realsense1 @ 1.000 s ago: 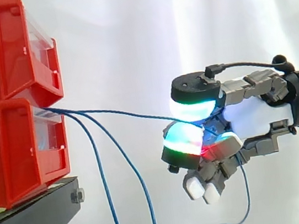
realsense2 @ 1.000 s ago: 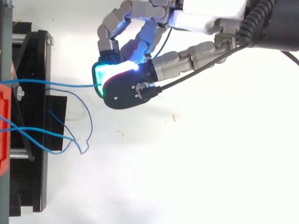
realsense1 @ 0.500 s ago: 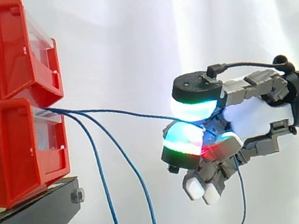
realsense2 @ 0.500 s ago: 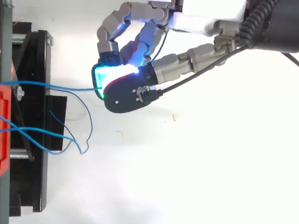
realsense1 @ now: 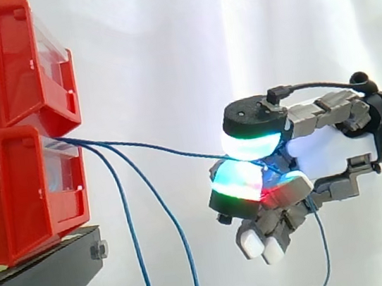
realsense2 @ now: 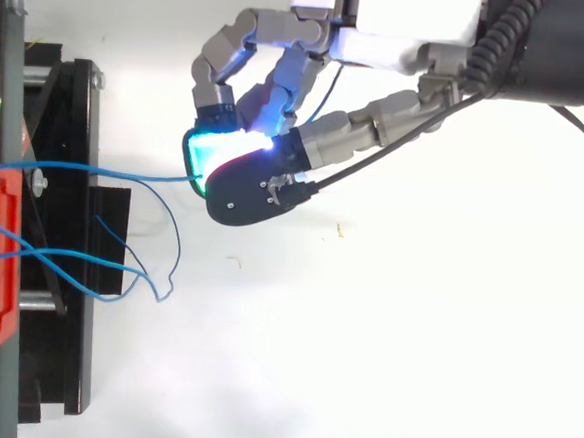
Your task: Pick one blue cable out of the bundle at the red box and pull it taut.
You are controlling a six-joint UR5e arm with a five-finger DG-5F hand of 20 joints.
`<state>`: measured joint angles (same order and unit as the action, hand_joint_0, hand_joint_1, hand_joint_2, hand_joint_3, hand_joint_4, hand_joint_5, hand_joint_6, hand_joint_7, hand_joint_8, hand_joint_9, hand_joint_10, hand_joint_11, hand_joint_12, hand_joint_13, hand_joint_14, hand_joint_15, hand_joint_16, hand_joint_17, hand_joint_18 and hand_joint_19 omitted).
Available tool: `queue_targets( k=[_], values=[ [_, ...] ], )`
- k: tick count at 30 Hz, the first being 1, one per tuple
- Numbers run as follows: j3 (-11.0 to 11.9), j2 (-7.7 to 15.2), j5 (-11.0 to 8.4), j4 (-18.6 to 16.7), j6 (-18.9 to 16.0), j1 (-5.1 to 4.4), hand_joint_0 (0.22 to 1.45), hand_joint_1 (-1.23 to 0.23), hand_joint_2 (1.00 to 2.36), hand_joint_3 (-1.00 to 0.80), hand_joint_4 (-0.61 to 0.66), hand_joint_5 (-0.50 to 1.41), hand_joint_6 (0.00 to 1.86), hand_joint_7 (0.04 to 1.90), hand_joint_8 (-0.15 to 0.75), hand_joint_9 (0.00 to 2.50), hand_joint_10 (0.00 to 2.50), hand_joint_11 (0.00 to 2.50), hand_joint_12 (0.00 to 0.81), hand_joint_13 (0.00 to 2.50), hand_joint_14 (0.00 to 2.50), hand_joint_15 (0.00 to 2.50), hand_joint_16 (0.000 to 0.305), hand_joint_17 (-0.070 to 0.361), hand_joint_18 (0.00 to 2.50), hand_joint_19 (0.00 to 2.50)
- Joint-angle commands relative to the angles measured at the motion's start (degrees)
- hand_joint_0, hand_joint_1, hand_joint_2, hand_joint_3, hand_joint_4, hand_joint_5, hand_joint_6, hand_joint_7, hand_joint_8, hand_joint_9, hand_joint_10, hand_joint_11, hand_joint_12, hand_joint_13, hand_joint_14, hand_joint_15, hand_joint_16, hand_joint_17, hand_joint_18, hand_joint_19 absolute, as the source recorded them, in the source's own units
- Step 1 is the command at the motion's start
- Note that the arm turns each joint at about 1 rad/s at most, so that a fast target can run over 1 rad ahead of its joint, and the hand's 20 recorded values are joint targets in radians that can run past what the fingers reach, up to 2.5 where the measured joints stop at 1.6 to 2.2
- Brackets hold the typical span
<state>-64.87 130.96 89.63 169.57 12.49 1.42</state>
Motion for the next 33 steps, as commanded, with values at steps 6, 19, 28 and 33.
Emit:
queue_targets(
  k=[6, 19, 28, 33],
  values=[
    [0.0, 0.0, -0.33, 0.1, 0.0, -0.10, 0.64, -0.82, 1.02, -0.07, 0.09, -0.15, 0.94, 1.05, 0.377, 1.21, 0.01, 1.34, 0.401, 0.77, 0.02, 0.45, 0.056, 0.126, 0.72, 0.43],
    [0.0, 0.0, -0.24, 0.6, -0.4, -0.19, 0.59, -0.79, 1.01, -0.29, 0.18, -0.15, 0.92, 1.07, 0.357, 1.19, 0.01, 1.32, 0.389, 0.75, 0.02, 0.47, 0.053, 0.119, 0.68, 0.45],
    [-0.1, 0.0, -0.24, 0.6, -0.4, -0.19, 0.61, -0.81, 1.02, -0.24, 0.17, -0.14, 0.91, 1.11, 0.361, 1.20, 0.01, 1.33, 0.390, 0.76, 0.02, 0.46, 0.053, 0.120, 0.69, 0.45],
    [0.0, 0.0, -0.33, 0.6, -0.4, -0.19, 0.60, -0.78, 1.01, -0.27, 0.17, -0.14, 0.92, 1.08, 0.359, 1.20, 0.01, 1.33, 0.387, 0.76, 0.02, 0.46, 0.053, 0.119, 0.68, 0.46]
  ],
)
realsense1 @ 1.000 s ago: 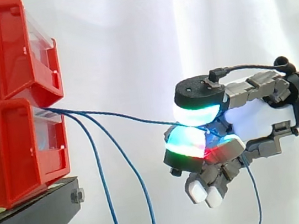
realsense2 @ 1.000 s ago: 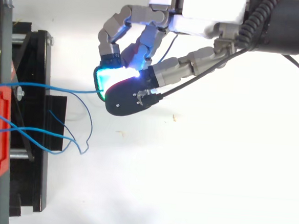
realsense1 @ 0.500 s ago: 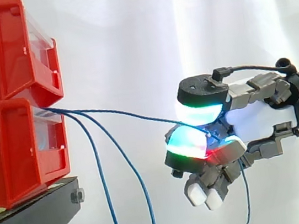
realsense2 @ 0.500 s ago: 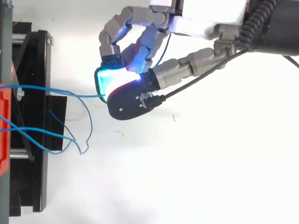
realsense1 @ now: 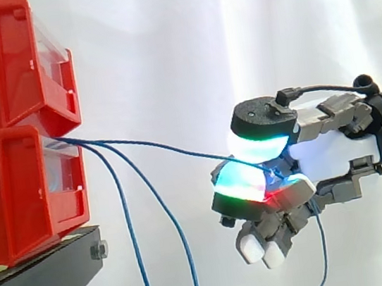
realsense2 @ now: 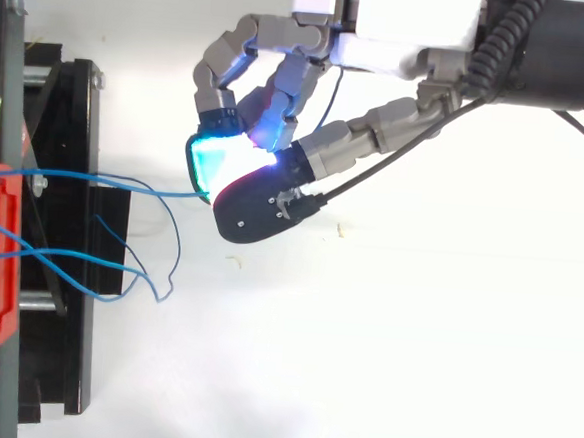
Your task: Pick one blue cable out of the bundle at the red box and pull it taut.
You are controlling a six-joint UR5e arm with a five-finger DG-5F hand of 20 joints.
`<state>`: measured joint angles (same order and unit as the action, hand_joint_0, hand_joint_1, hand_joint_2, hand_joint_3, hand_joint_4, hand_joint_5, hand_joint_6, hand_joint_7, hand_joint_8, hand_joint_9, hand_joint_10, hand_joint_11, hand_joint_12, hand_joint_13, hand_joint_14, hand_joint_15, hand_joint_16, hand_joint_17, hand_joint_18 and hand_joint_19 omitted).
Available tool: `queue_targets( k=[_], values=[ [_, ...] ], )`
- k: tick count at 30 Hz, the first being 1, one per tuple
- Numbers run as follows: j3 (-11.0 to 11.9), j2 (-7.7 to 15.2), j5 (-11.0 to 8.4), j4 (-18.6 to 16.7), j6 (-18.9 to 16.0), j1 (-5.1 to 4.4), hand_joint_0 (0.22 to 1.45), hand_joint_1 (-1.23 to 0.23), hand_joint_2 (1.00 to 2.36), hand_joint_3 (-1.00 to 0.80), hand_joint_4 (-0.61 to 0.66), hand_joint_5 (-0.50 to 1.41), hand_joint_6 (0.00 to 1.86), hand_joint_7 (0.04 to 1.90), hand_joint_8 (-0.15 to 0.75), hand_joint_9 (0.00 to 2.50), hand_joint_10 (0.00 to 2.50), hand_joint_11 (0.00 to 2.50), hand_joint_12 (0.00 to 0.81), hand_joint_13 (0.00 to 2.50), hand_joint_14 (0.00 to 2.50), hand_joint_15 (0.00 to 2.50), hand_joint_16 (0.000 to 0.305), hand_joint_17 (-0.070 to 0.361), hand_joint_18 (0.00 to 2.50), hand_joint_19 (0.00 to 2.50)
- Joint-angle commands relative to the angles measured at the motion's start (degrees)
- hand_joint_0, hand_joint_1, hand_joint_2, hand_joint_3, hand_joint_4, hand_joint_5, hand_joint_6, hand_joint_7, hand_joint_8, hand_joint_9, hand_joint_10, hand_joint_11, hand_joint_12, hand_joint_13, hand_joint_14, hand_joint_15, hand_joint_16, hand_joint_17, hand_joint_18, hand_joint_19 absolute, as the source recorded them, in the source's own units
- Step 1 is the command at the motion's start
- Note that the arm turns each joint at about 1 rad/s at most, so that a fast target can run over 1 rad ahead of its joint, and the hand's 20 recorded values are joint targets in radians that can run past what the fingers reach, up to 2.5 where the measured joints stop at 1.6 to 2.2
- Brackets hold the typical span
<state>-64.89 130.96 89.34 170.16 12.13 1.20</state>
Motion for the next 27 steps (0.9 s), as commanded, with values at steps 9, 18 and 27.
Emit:
queue_targets(
  k=[9, 18, 27],
  values=[
    [-0.1, 0.1, -0.75, 0.0, -0.8, -0.14, 0.52, -0.70, 1.00, -0.50, 0.19, -0.15, 0.90, 1.04, 0.372, 1.19, 0.01, 1.31, 0.407, 0.75, 0.02, 0.47, 0.057, 0.128, 0.69, 0.46],
    [-0.1, 0.0, -1.54, 0.3, -5.5, -0.41, 0.50, -0.70, 1.00, -0.50, 0.19, -0.15, 0.90, 1.04, 0.382, 1.19, 0.01, 1.30, 0.416, 0.75, 0.02, 0.46, 0.058, 0.131, 0.70, 0.45],
    [-0.1, 0.1, -1.54, 2.1, -6.7, -0.67, 0.60, -0.76, 1.01, -0.30, 0.18, -0.14, 0.90, 1.11, 0.360, 1.20, 0.01, 1.34, 0.387, 0.75, 0.02, 0.46, 0.053, 0.119, 0.68, 0.46]
  ],
)
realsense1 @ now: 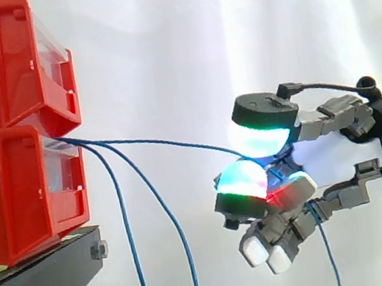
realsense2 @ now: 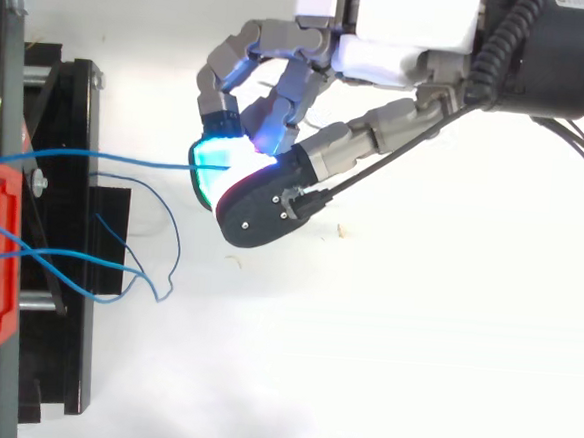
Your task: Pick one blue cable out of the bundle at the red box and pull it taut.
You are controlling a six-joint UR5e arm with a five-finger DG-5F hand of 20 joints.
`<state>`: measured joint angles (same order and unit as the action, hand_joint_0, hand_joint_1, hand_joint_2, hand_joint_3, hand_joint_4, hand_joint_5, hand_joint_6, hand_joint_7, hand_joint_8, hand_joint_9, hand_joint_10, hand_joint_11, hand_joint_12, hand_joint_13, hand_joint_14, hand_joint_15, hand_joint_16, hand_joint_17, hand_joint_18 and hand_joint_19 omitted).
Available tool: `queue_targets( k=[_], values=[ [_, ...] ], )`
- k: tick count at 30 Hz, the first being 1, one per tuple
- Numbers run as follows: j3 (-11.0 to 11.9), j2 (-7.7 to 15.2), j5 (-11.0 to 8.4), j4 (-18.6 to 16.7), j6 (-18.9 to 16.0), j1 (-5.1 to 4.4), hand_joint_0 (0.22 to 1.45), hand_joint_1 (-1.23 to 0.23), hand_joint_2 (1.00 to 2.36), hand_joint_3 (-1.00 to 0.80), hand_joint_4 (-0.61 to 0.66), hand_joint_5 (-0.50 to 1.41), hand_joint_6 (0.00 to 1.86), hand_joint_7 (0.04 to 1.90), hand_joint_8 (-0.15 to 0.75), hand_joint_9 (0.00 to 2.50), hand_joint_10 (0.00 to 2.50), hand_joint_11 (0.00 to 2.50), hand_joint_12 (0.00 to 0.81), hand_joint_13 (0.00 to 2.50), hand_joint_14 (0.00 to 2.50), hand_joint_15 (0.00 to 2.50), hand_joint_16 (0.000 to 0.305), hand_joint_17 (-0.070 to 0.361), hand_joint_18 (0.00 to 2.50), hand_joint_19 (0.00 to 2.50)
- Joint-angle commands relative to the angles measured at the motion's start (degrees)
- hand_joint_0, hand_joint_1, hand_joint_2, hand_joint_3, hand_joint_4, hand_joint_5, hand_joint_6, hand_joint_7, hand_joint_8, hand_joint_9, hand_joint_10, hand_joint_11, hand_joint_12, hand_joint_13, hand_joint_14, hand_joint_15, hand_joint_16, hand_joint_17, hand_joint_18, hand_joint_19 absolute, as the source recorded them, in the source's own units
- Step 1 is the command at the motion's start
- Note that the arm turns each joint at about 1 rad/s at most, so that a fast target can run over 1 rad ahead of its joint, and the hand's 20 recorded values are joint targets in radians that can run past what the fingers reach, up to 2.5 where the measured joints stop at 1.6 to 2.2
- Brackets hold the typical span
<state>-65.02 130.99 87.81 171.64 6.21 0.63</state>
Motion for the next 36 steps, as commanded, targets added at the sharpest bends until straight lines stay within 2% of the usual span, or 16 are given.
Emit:
queue_targets(
  k=[1, 9, 13, 16, 18, 20, 28, 36],
  values=[
    [0.0, 0.1, -0.01, 0.9, -1.4, -0.19, 0.60, -0.76, 1.01, -0.29, 0.18, -0.14, 0.90, 1.11, 0.360, 1.20, 0.01, 1.34, 0.387, 0.75, 0.02, 0.46, 0.053, 0.119, 0.68, 0.46],
    [0.0, 0.0, -0.27, 1.1, -1.6, -0.27, 0.61, -0.79, 1.02, -0.13, 0.14, -0.13, 0.92, 1.11, 0.387, 1.23, 0.01, 1.34, 0.407, 0.78, 0.02, 0.45, 0.057, 0.129, 0.74, 0.43],
    [0.0, 0.0, -0.27, 1.1, -1.7, -0.36, 0.61, -0.79, 1.02, -0.12, 0.14, -0.13, 0.92, 1.09, 0.394, 1.24, 0.01, 1.34, 0.411, 0.79, 0.02, 0.45, 0.058, 0.130, 0.74, 0.42],
    [0.0, 0.0, -0.27, 1.1, -1.6, -0.36, 0.60, -0.78, 1.01, -0.22, 0.18, -0.14, 0.91, 1.08, 0.367, 1.23, 0.01, 1.35, 0.397, 0.77, 0.02, 0.47, 0.055, 0.124, 0.71, 0.45],
    [0.1, 0.0, -0.27, 1.1, -1.6, -0.36, 0.54, -0.75, 1.00, -0.44, 0.18, -0.14, 0.90, 1.05, 0.365, 1.21, 0.01, 1.34, 0.398, 0.76, 0.02, 0.47, 0.055, 0.125, 0.69, 0.46],
    [0.0, 0.0, -0.27, 1.0, -1.5, -0.45, 0.52, -0.72, 1.00, -0.50, 0.19, -0.14, 0.89, 1.04, 0.371, 1.21, 0.01, 1.34, 0.404, 0.77, 0.02, 0.47, 0.057, 0.128, 0.69, 0.46],
    [0.0, 0.0, -0.27, 1.1, -1.4, -0.36, 0.52, -0.68, 1.00, -0.49, 0.18, -0.14, 0.89, 1.04, 0.370, 1.22, 0.01, 1.34, 0.403, 0.76, 0.02, 0.47, 0.057, 0.128, 0.69, 0.47],
    [0.0, 0.0, -0.27, 1.0, -1.2, -0.45, 0.58, -0.61, 1.01, -0.35, 0.17, -0.14, 0.88, 1.07, 0.347, 1.21, 0.01, 1.35, 0.390, 0.75, 0.02, 0.47, 0.054, 0.122, 0.67, 0.48]
  ],
)
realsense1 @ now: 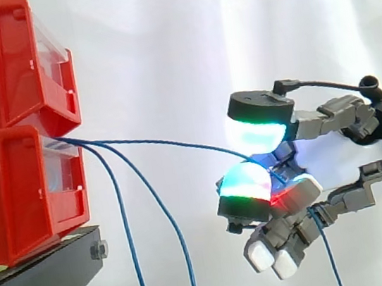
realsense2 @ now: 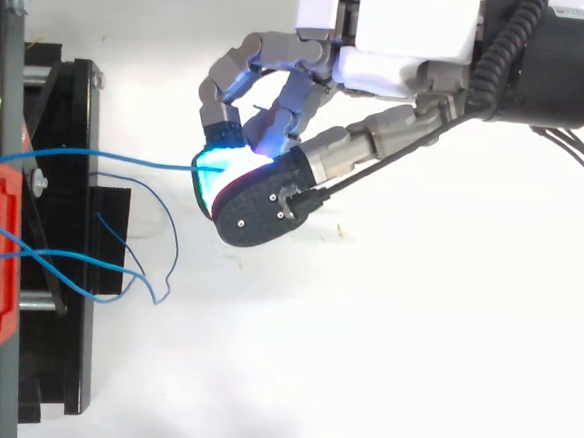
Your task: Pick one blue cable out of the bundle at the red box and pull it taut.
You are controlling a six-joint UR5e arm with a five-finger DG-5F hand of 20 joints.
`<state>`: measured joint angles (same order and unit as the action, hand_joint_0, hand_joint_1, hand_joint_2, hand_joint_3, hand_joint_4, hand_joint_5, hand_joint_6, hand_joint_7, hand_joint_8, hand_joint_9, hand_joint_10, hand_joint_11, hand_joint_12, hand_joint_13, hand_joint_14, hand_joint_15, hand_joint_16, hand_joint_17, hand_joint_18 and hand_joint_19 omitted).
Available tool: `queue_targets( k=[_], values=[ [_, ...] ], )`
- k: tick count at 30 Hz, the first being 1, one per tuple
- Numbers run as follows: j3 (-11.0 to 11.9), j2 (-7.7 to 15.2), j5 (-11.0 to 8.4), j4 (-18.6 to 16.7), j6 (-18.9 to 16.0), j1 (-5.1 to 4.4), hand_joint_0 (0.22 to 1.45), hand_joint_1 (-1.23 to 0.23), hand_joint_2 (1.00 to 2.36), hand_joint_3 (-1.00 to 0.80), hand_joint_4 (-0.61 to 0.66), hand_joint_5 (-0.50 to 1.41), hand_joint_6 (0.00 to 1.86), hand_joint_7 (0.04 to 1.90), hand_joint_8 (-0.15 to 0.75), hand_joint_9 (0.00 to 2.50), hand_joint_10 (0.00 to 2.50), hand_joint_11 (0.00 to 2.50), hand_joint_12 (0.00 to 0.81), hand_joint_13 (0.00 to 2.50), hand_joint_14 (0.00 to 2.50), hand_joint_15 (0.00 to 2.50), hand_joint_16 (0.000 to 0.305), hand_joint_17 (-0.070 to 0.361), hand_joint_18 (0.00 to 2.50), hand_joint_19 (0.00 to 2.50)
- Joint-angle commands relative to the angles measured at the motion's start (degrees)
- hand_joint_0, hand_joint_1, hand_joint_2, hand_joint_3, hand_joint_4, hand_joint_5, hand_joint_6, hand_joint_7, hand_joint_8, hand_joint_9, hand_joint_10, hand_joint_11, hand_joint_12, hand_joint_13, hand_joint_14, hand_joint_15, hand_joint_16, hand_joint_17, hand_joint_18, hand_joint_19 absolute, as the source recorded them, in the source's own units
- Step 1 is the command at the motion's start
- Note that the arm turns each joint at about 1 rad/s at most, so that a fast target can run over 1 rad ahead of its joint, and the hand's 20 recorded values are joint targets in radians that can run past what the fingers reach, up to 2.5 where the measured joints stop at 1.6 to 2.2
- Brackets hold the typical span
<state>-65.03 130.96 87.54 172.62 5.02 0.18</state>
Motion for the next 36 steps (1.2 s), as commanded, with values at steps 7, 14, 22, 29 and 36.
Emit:
queue_targets(
  k=[7, 14, 22, 29, 36],
  values=[
    [0.0, 0.0, 0.00, 0.0, 0.1, -0.01, 0.57, -0.54, 1.01, -0.34, 0.17, -0.14, 0.88, 1.06, 0.356, 1.21, 0.01, 1.33, 0.397, 0.73, 0.02, 0.47, 0.056, 0.125, 0.64, 0.50],
    [0.0, 0.0, 0.00, 0.0, 0.1, -0.09, 0.57, -0.60, 1.01, -0.31, 0.18, -0.14, 0.89, 1.07, 0.362, 1.23, 0.01, 1.33, 0.400, 0.75, 0.02, 0.47, 0.057, 0.128, 0.67, 0.48],
    [0.0, 0.0, 0.00, 0.1, 0.1, -0.01, 0.58, -0.71, 1.01, -0.14, 0.18, -0.13, 0.91, 1.08, 0.415, 1.26, 0.01, 1.32, 0.434, 0.80, 0.01, 0.45, 0.063, 0.143, 0.76, 0.42],
    [0.0, 0.0, 0.00, 0.0, 0.1, -0.09, 0.60, -0.77, 1.01, -0.06, 0.17, -0.12, 0.91, 1.11, 0.417, 1.27, 0.01, 1.34, 0.432, 0.80, 0.01, 0.44, 0.063, 0.141, 0.76, 0.42],
    [0.0, 0.0, 0.09, 0.0, 0.3, -0.09, 0.61, -0.79, 1.01, -0.07, 0.14, -0.13, 0.92, 1.10, 0.406, 1.24, 0.01, 1.32, 0.425, 0.79, 0.02, 0.45, 0.061, 0.137, 0.74, 0.41]
  ],
)
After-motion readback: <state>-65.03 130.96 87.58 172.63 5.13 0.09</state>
